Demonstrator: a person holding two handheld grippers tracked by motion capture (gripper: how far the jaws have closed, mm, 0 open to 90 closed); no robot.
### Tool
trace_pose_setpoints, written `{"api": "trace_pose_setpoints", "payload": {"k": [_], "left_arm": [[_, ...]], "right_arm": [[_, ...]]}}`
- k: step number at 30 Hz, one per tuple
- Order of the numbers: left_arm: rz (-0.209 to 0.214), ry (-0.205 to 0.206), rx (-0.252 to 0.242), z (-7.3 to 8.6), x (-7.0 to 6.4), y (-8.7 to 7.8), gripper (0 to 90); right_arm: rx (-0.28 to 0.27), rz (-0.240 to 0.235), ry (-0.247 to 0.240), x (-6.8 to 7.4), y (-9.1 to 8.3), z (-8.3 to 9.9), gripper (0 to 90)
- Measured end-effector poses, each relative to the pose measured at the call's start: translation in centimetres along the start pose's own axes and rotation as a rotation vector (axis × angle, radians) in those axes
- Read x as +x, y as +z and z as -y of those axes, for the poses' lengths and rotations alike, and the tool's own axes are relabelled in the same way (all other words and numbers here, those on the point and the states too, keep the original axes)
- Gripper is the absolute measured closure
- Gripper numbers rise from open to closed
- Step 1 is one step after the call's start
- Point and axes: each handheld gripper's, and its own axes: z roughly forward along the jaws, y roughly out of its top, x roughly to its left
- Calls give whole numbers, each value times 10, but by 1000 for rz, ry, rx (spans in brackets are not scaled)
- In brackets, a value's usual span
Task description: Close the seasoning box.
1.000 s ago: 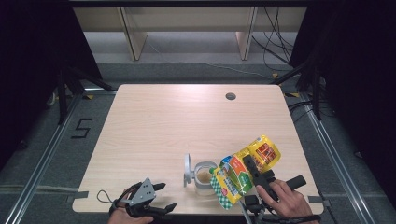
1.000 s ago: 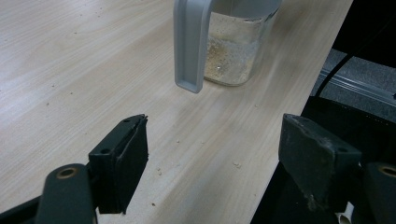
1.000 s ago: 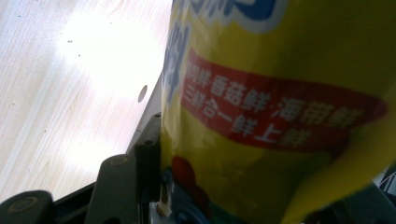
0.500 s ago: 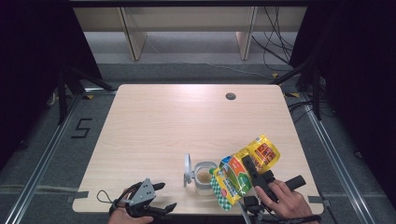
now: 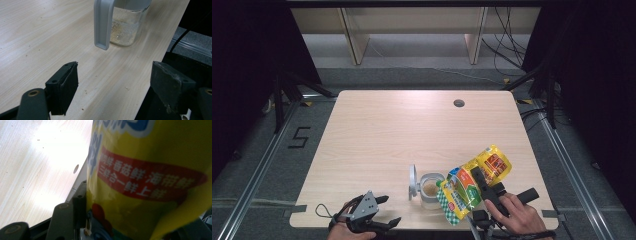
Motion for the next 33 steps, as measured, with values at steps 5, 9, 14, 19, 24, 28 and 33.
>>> {"api": "trace_pose_setpoints", "payload": {"k": [5,9,14,19,24,28,33], "left_arm": [[-1,16,17,0,2,-1,221],[-6,31,25,0,3,-1,221],[0,15,17,0,2,-1,221],[-1,14,16,0,1,-1,221],[0,18,16,0,2,-1,221],[-3,19,15,0,2,-1,221],[-3,15,14,0,1,-1,221]], "right_arm": [[-2,-9,-4,-2,0,-1,473],[-5,-16,-3,0,1,-1,477],[-4,-28,-15,0,1,-2,478],[-8,-21,-20,-1,2,-2,478],[-8,-24,-21,-1,2,-2,479],[-7,-34,-21,-1,1,-1,479],[-7,-30,-25,-2,1,-1,480]]}}
